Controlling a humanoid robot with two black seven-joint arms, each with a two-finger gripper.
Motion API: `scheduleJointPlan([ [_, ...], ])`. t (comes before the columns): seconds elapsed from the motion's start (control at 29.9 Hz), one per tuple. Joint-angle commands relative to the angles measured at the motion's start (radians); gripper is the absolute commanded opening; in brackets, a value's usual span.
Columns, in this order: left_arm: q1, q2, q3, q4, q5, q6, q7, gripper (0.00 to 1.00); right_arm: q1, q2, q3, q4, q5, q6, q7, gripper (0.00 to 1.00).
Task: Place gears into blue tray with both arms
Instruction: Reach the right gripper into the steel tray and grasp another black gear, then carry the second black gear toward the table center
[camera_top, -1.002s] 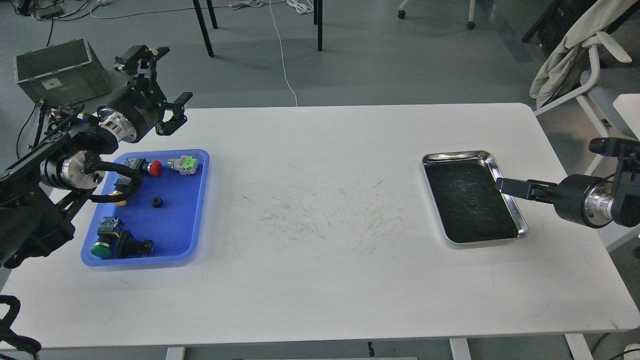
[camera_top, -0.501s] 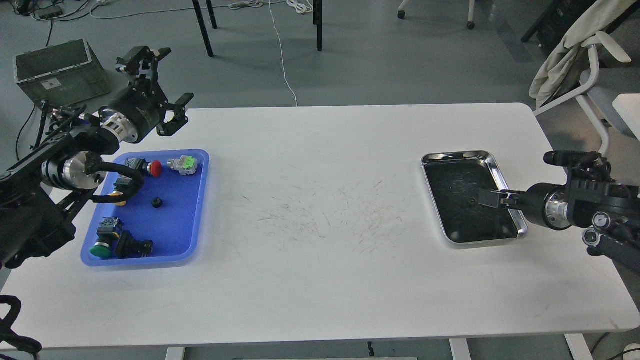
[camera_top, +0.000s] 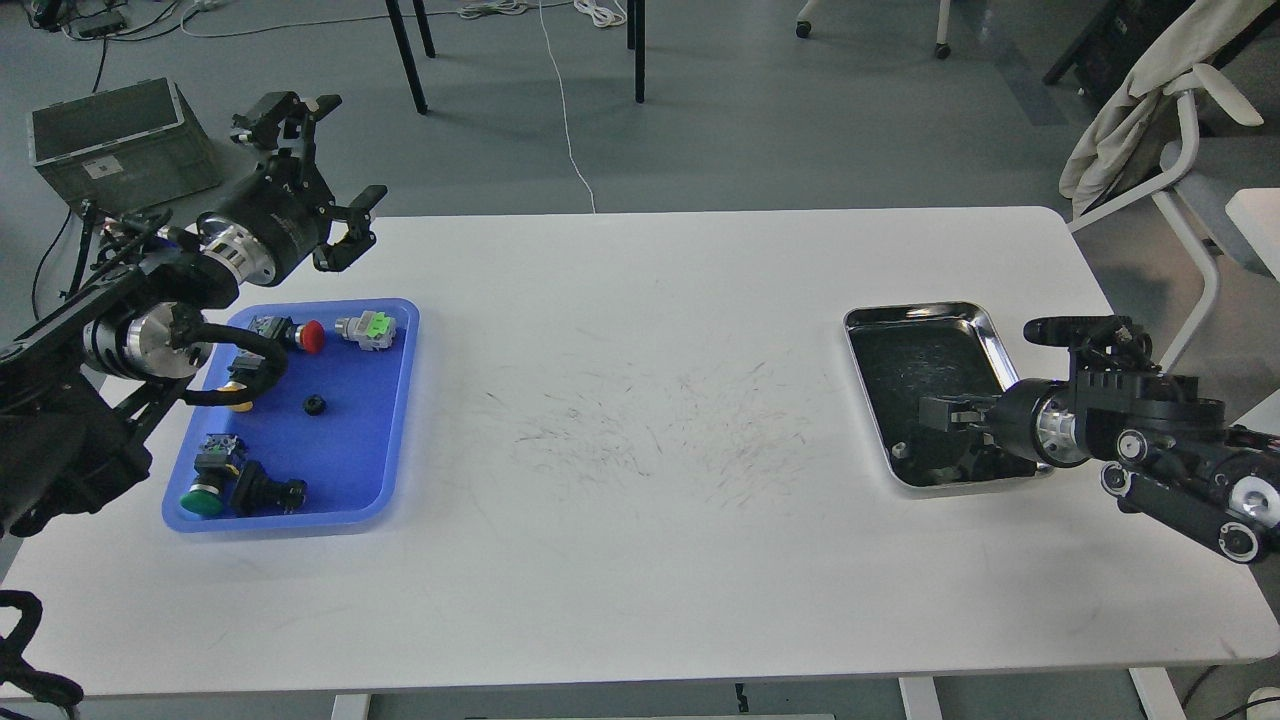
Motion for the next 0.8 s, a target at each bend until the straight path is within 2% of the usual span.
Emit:
scheduleJointPlan([
  [0.0, 0.002, -0.001, -0.002, 0.0, 0.002, 0.0, 0.0, 0.98, 0.016, 0.0, -0.027, -0.016, 0.0, 0.001, 0.0, 0.47],
  [0.03, 0.002, -0.002, 0.0, 0.0, 0.002, 0.0, 0.0, 0.98, 0.017, 0.002, -0.027, -0.017, 0.0, 0.001, 0.0, 0.45],
  [0.13, 0.0, -0.002, -0.002, 0.0, 0.002, 0.0, 0.0, 0.98, 0.02, 0.002, -0.03, -0.017, 0.002, 0.001, 0.002, 0.3],
  [0.27, 0.0, -0.001, 0.0, 0.0, 0.002, 0.0, 0.0, 0.98, 0.02, 0.006, -0.032, -0.018, 0.0, 0.003, 0.002, 0.19],
  [0.37, 0.0, 0.001, 0.0, 0.0, 0.002, 0.0, 0.0, 0.98, 0.02, 0.011, -0.035, -0.019, 0.0, 0.005, 0.002, 0.04],
  [0.53, 0.002, 0.005, -0.002, 0.0, 0.002, 0.0, 0.0, 0.98, 0.069, 0.006, -0.03, 0.01, 0.012, 0.006, 0.002, 0.02],
  [0.7, 0.0, 0.01, 0.0, 0.0, 0.0, 0.0, 0.0, 0.98, 0.206, -0.095, -0.022, 0.162, 0.05, 0.003, 0.0, 0.02],
  [0.77, 0.0, 0.01, -0.002, 0.0, 0.0, 0.0, 0.0, 0.98, 0.291, -0.116, -0.021, 0.218, 0.179, 0.005, 0.0, 0.02],
])
